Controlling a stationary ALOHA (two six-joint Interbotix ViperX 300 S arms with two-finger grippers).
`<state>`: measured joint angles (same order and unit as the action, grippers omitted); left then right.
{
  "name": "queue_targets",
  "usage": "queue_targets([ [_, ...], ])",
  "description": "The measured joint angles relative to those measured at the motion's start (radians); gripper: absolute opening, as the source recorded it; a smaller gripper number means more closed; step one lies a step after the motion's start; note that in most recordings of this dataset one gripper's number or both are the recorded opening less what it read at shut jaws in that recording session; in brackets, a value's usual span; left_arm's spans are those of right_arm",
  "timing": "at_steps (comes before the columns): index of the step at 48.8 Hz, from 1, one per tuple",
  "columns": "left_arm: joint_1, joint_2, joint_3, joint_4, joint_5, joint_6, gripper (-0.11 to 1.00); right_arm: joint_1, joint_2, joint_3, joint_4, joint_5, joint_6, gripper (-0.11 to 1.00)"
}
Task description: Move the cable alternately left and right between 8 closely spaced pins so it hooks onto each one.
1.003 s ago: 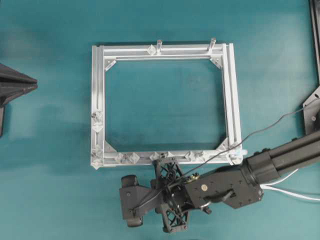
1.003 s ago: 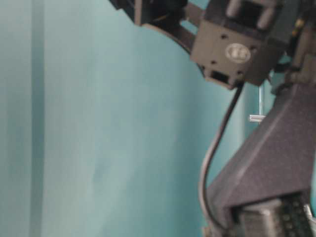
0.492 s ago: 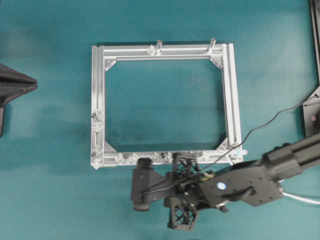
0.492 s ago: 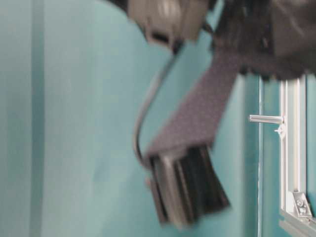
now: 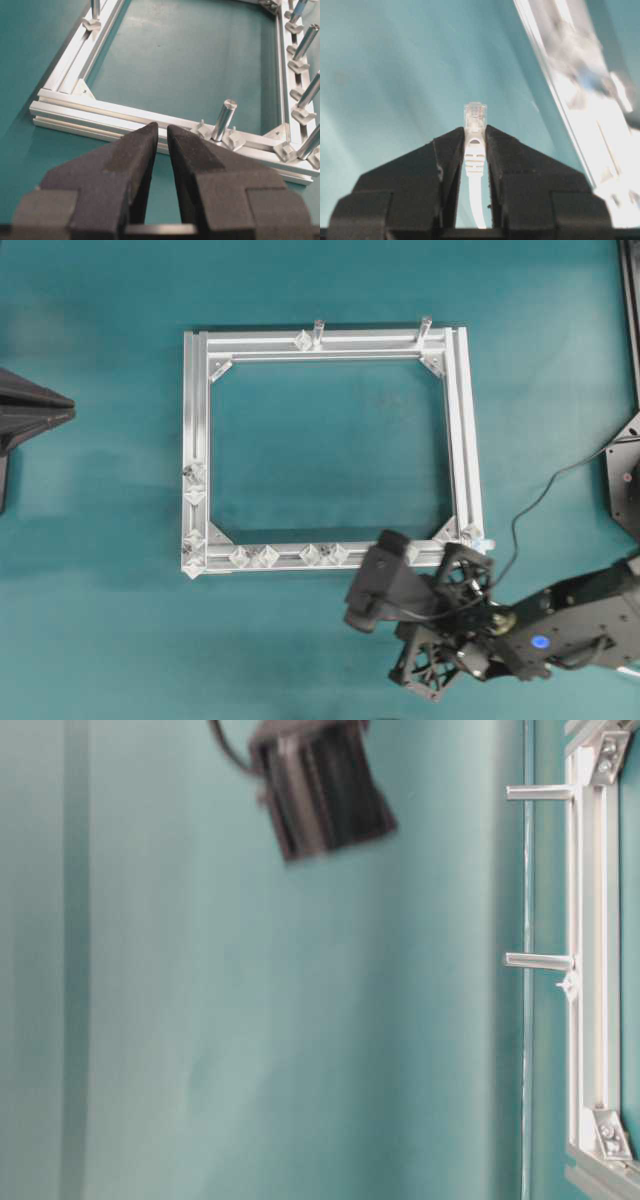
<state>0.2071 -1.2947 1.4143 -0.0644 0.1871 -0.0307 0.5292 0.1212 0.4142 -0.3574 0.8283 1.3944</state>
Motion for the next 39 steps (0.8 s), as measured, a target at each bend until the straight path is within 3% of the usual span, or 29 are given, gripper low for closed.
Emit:
queue_targets([
  [11, 0.002, 0.002, 0.006, 0.0, -0.008, 0.0, 0.21, 0.037, -0.041, 0.054, -0.006, 0.034, 0.176, 0.15],
  [24, 0.011, 0.0, 0.006, 0.0, -0.009, 0.0, 0.21, 0.028, -0.077, 0.075, -0.008, 0.038, 0.408, 0.15],
  [31, 0.014, 0.0, 0.006, 0.0, -0.009, 0.0, 0.21, 0.002, -0.087, 0.075, -0.006, 0.067, 0.492, 0.15],
  [39, 0.015, 0.0, 0.006, 0.0, -0.011, 0.0, 0.21, -0.032, -0.101, 0.077, -0.008, 0.109, 0.538, 0.15],
])
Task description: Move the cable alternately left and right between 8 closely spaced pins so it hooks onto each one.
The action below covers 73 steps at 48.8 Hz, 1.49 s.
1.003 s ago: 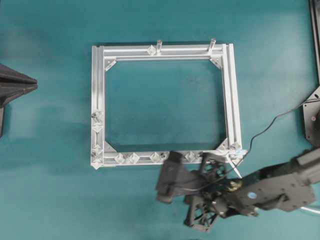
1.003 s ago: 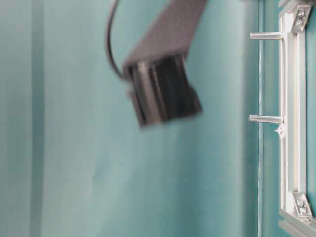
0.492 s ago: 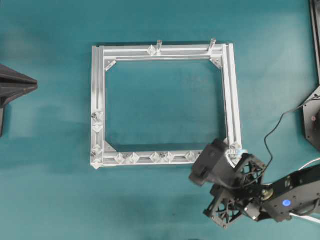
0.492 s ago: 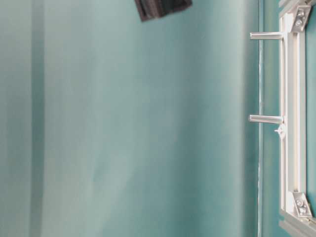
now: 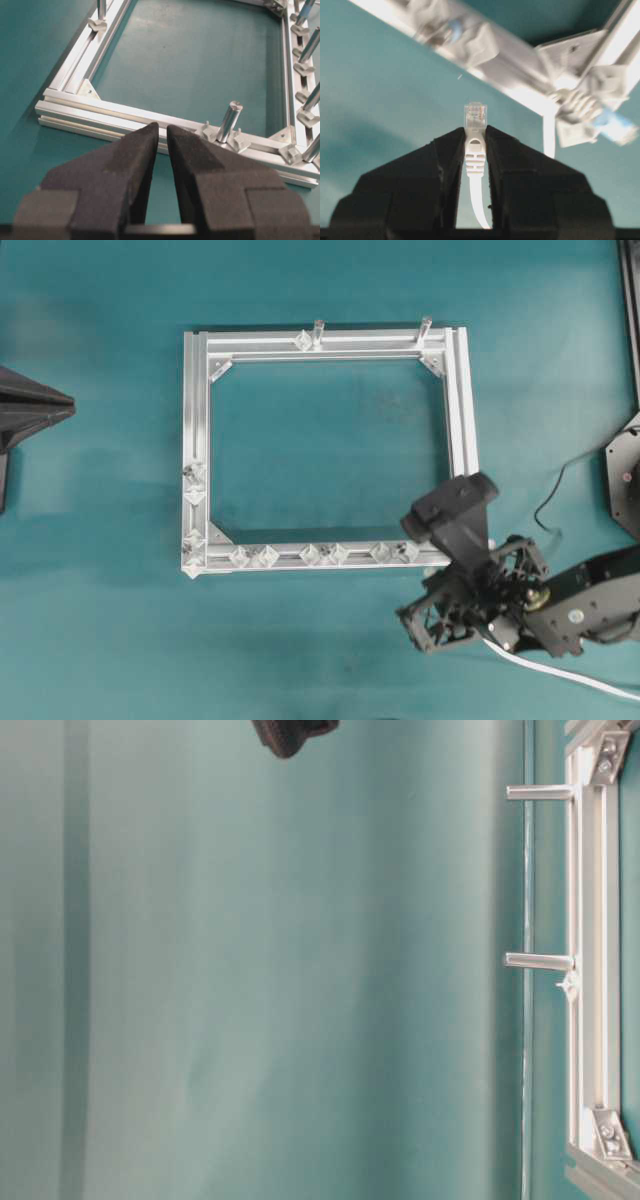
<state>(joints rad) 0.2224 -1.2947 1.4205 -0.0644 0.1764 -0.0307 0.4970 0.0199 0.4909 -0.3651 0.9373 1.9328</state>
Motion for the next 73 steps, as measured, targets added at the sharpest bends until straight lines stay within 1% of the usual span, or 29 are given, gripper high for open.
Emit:
queue_targets([
  [10, 0.0, 0.0, 0.002, 0.0, 0.0, 0.0, 0.21, -0.038, -0.002, 0.009, 0.0, 0.02, 0.021, 0.15],
  [17, 0.0, 0.0, 0.002, 0.0, 0.0, 0.0, 0.21, -0.057, -0.002, 0.009, 0.0, 0.021, 0.021, 0.15],
  [32, 0.0, 0.0, 0.002, 0.0, 0.0, 0.0, 0.21, -0.08, -0.002, 0.011, 0.0, 0.021, 0.023, 0.15],
  [44, 0.0, 0.0, 0.003, 0.0, -0.002, -0.002, 0.21, -0.083, 0.0, 0.011, 0.0, 0.023, 0.023, 0.15],
  [49, 0.0, 0.0, 0.005, 0.0, -0.003, 0.0, 0.21, -0.1, -0.002, 0.014, 0.0, 0.021, 0.012, 0.15],
  [56, 0.0, 0.0, 0.006, 0.0, -0.005, -0.002, 0.21, -0.15, -0.002, 0.023, 0.0, 0.023, 0.0, 0.15],
  [59, 0.0, 0.002, 0.005, 0.0, -0.005, 0.0, 0.21, -0.175, -0.003, 0.029, -0.002, 0.023, -0.021, 0.15],
  [66, 0.0, 0.0, 0.006, 0.0, -0.005, 0.0, 0.21, -0.224, -0.005, 0.032, -0.031, 0.021, -0.064, 0.15],
  [73, 0.0, 0.002, 0.006, 0.0, -0.005, 0.0, 0.21, -0.272, -0.006, 0.034, -0.044, 0.021, -0.097, 0.15],
])
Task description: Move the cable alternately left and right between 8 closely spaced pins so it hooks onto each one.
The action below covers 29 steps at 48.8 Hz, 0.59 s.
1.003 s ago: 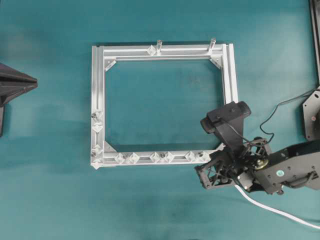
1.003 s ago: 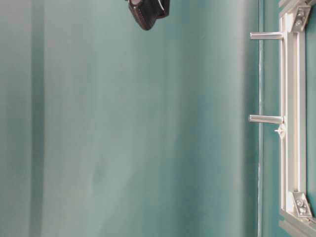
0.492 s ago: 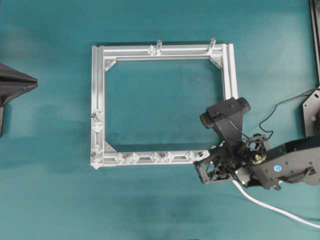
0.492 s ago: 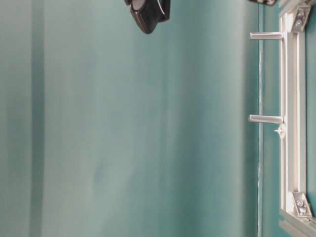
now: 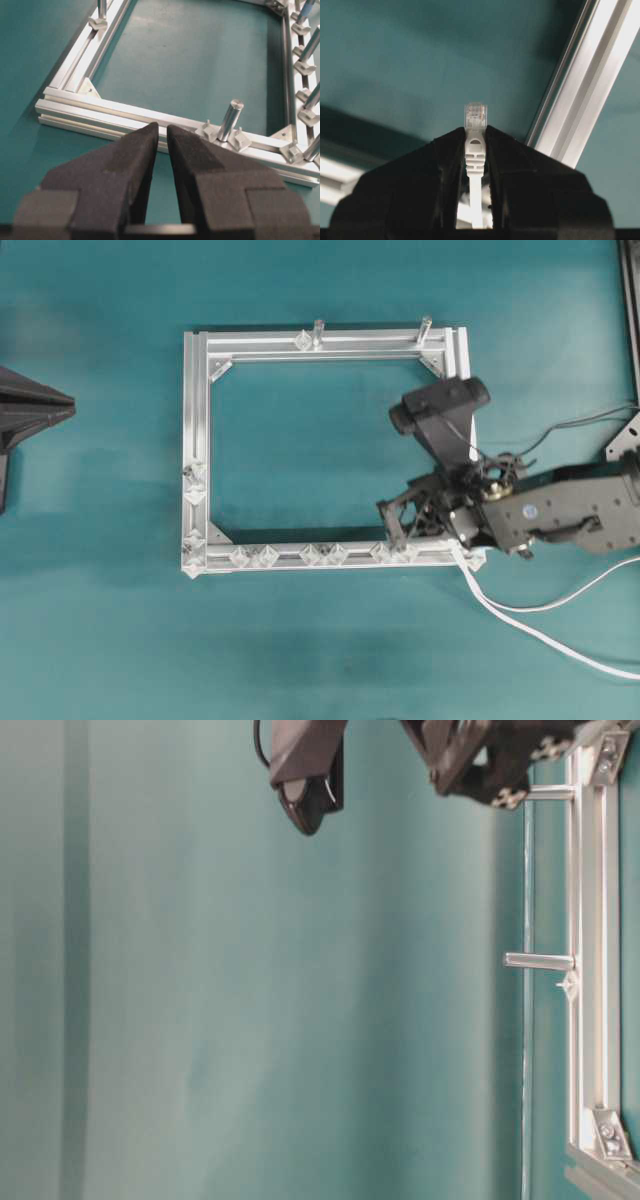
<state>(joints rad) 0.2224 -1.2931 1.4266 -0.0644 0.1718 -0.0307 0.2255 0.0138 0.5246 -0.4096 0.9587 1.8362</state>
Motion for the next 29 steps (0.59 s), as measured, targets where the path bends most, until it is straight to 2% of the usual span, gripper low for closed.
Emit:
queue_targets([
  [7, 0.0, -0.002, 0.0, 0.0, 0.0, 0.0, 0.21, -0.031, 0.0, -0.002, -0.003, -0.014, -0.014, 0.15],
  [16, 0.0, -0.002, 0.0, 0.0, 0.0, 0.0, 0.21, -0.057, 0.0, -0.003, -0.003, -0.087, -0.012, 0.15],
  [29, 0.0, -0.002, 0.0, 0.0, 0.0, 0.0, 0.21, -0.084, 0.074, -0.086, -0.005, -0.179, -0.015, 0.15],
])
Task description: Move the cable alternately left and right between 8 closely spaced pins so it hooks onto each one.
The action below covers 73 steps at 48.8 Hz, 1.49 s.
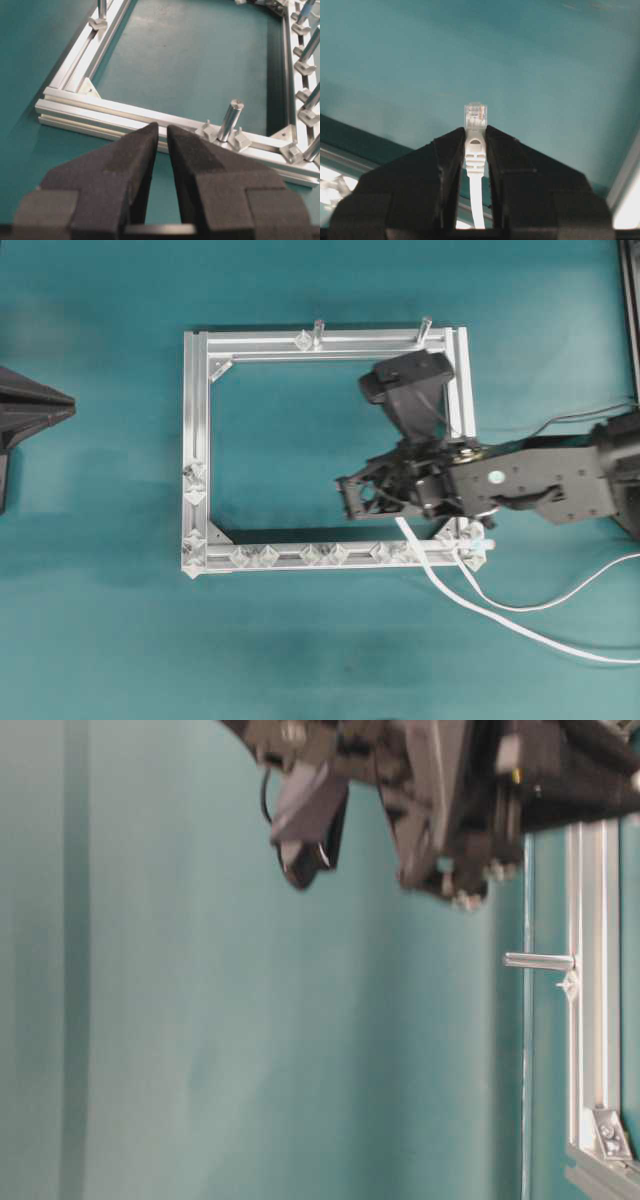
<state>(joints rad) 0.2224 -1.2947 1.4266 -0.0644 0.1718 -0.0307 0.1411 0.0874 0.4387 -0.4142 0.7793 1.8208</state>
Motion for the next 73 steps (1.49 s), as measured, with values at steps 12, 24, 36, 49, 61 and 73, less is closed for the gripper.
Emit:
queue_targets([
  [12, 0.0, 0.002, 0.0, 0.0, 0.0, 0.0, 0.21, 0.0, 0.072, -0.092, -0.002, -0.005, -0.015, 0.15],
  [24, 0.0, 0.0, 0.003, 0.002, 0.0, 0.0, 0.21, 0.015, 0.08, -0.121, -0.002, -0.005, -0.003, 0.15],
  [36, 0.0, 0.0, 0.003, 0.002, -0.002, -0.002, 0.21, 0.077, 0.08, -0.129, 0.023, 0.0, 0.046, 0.15],
  [49, 0.0, 0.0, 0.003, 0.0, -0.002, 0.0, 0.21, 0.146, 0.08, -0.129, 0.023, 0.034, 0.137, 0.15],
  [61, 0.0, 0.0, 0.003, 0.0, 0.0, -0.002, 0.21, 0.176, 0.08, -0.13, 0.025, 0.037, 0.175, 0.15],
  [73, 0.0, 0.0, 0.003, 0.0, -0.002, -0.002, 0.21, 0.181, 0.08, -0.13, 0.025, 0.037, 0.178, 0.15],
])
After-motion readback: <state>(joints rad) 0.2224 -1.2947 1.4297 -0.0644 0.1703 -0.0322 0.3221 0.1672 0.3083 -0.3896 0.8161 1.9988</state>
